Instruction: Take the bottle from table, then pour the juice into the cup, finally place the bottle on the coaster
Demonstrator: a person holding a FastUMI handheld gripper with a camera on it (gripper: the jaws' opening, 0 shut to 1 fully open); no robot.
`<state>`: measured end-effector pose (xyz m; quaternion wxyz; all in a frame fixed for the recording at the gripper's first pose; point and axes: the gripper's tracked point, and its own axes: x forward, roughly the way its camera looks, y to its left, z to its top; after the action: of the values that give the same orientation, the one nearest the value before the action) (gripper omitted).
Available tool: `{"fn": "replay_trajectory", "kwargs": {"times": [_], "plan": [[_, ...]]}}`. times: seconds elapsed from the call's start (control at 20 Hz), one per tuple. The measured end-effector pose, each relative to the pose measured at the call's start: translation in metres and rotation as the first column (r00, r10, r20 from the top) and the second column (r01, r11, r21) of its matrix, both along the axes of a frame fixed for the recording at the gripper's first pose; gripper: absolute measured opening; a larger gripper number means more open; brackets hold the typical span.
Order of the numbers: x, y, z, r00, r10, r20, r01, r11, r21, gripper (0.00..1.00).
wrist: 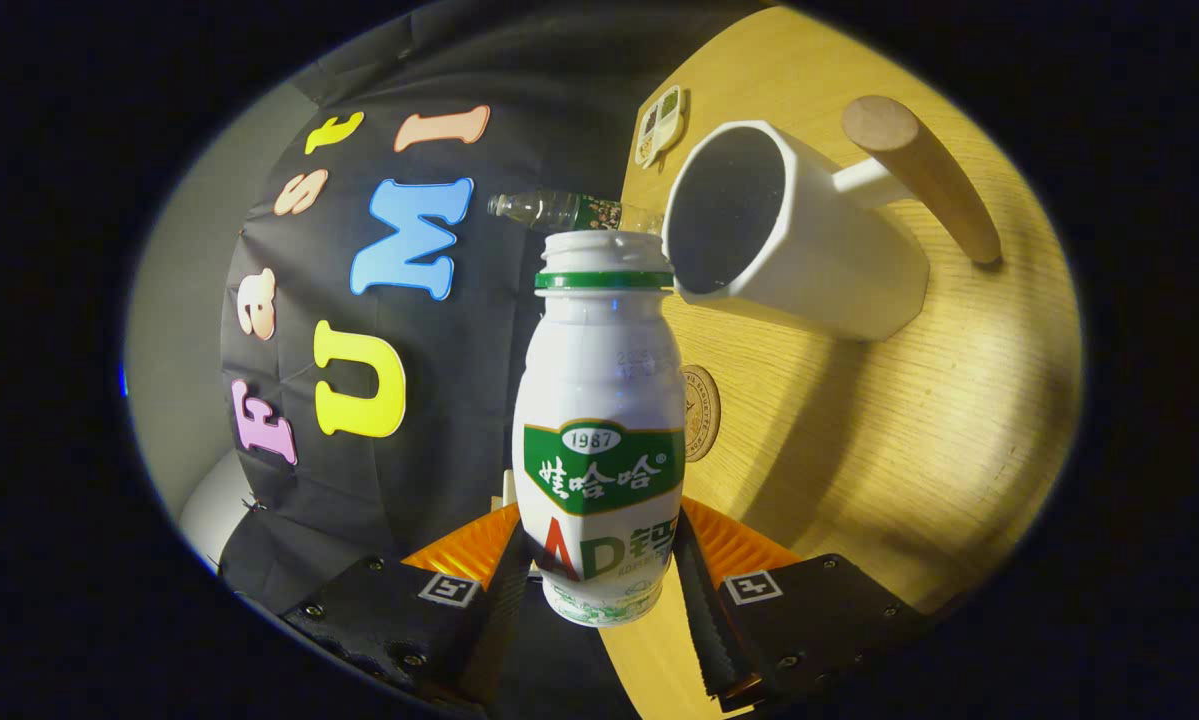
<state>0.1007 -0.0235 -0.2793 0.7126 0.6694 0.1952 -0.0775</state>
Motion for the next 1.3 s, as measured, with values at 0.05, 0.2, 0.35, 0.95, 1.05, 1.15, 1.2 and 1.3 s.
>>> {"fn": "replay_trajectory", "kwargs": {"times": [0.05, 0.2, 0.35, 0.95, 1.05, 1.15, 1.2, 1.3], "plan": [[-0.001, -0.001, 0.0, 1.0, -0.002, -0.011, 0.003, 1.0, 0.018, 0.74], [-0.002, -0.002, 0.003, 1.0, -0.013, -0.025, 0.014, 0.998, 0.059, 0.74], [-0.002, -0.001, 0.004, 0.999, -0.009, -0.037, 0.013, 0.995, 0.102, 0.74], [0.001, -0.006, 0.015, 0.997, -0.036, -0.072, 0.053, 0.966, 0.251, 0.74], [0.003, -0.004, 0.018, 0.997, -0.027, -0.071, 0.045, 0.965, 0.26, 0.74], [0.004, -0.003, 0.02, 0.997, -0.025, -0.071, 0.044, 0.961, 0.273, 0.74], [0.003, -0.002, 0.02, 0.997, -0.025, -0.072, 0.044, 0.959, 0.279, 0.74], [0.003, -0.001, 0.022, 0.997, -0.023, -0.075, 0.044, 0.957, 0.288, 0.74]]}}
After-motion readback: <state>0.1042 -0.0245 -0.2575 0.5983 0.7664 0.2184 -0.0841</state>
